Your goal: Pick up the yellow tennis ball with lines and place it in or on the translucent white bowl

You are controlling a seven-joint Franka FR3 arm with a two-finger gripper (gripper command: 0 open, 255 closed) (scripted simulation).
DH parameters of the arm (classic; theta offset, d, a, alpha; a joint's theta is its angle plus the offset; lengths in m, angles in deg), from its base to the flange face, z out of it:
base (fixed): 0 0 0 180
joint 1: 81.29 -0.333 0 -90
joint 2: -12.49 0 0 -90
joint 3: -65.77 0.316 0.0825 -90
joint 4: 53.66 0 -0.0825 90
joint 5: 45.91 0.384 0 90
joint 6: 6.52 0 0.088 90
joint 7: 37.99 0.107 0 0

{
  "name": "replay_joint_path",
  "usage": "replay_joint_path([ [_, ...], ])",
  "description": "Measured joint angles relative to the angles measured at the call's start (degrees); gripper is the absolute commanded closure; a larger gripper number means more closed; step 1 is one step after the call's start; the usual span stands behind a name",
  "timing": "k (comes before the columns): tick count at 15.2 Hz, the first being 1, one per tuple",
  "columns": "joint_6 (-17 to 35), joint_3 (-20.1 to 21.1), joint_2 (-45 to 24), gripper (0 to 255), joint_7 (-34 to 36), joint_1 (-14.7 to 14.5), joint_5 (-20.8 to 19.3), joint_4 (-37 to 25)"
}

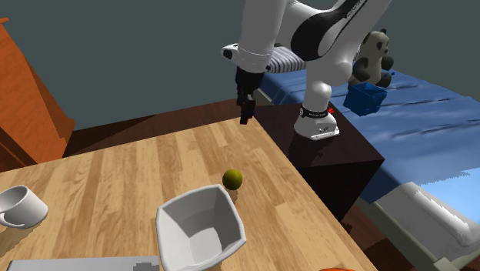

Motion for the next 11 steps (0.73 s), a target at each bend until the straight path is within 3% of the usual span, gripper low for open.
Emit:
replay_joint_path([
  [6,5.77,10.19,-14.8,0,14.15,4.7,-9.64,-4.44],
  [9,7.46,13.69,-23.78,0,23.51,6.18,-18.45,-6.91],
  [11,7.38,14.2,-31.37,0,30.85,5.4,-26.21,-9.88],
])
